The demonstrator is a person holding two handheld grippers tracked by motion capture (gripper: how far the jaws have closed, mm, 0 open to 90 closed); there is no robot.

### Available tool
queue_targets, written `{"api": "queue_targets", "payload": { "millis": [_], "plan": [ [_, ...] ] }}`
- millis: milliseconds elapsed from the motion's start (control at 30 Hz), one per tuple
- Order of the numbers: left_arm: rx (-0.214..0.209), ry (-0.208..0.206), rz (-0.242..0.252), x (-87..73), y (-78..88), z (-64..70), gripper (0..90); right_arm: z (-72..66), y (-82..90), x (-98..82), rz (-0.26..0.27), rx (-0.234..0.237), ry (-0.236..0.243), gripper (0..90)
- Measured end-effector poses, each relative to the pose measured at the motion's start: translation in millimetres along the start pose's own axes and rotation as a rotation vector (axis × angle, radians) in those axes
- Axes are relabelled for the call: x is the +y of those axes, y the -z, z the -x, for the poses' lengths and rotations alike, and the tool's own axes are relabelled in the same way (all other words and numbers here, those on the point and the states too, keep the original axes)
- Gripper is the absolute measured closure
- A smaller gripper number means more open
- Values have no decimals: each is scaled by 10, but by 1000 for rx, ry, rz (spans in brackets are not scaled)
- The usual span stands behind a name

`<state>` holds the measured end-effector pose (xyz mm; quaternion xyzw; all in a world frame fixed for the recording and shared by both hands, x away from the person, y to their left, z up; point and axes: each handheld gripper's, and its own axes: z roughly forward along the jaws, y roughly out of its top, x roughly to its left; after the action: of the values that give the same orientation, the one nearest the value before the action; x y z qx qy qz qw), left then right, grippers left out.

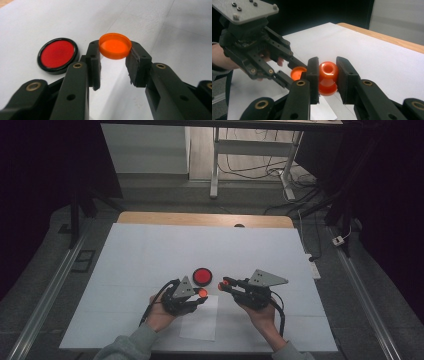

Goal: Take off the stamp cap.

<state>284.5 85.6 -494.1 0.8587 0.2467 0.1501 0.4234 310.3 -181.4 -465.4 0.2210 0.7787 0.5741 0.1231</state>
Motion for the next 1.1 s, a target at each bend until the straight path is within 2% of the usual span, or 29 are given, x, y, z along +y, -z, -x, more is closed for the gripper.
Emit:
{"api": "queue_targets", "payload": {
  "millis": [200,767,1100],
  "plan": [
    [15,0,6,-46,84,-37,652,-1,-1,-3,-1,-2,2,721],
    [39,42,21,-245,382,-146,651,28,18,-1,0,-12,5,721],
    [70,99,26,-469,633,-216,651,55,28,-5,0,-23,9,721]
  ]
}}
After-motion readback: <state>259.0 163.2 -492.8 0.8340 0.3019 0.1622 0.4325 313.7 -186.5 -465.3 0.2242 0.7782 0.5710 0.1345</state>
